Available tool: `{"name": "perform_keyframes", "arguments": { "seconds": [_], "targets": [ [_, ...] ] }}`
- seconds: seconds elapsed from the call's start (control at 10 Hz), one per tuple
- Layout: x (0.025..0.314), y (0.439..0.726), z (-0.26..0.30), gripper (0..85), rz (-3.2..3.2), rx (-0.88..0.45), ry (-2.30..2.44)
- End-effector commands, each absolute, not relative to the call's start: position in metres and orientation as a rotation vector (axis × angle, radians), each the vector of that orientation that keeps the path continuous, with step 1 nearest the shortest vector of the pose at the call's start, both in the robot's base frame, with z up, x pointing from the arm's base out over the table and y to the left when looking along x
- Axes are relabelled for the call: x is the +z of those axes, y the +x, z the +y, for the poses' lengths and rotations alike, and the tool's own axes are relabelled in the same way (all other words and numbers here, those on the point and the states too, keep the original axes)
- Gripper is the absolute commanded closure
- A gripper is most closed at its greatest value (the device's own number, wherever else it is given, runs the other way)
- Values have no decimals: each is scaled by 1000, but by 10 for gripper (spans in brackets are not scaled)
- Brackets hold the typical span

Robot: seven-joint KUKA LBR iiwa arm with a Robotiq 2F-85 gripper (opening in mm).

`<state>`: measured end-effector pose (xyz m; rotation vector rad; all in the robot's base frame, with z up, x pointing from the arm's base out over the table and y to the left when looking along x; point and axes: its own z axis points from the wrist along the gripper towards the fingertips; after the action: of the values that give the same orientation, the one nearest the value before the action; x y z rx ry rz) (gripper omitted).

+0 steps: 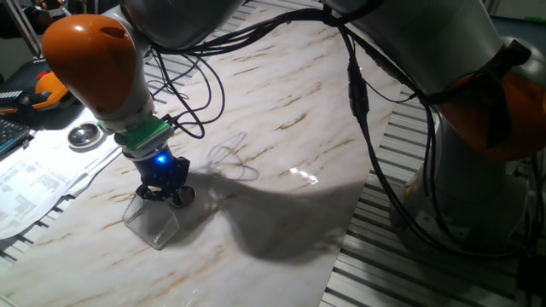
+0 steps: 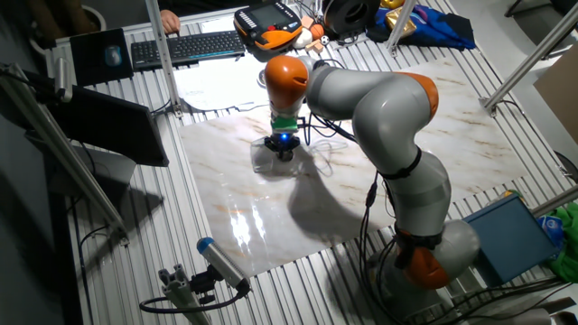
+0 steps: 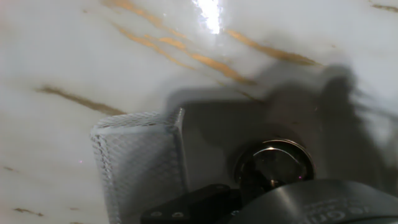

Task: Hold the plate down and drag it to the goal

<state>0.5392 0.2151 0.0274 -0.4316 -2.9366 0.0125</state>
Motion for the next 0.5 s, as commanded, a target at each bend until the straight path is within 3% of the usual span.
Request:
{"name": "perform_keyframes", "arguments": {
  "seconds": [0.0,0.4],
  "targets": [
    [28,539,214,850,-2934,14,-427],
    [39,543,201,850,-2925,8,-378]
  ]
}}
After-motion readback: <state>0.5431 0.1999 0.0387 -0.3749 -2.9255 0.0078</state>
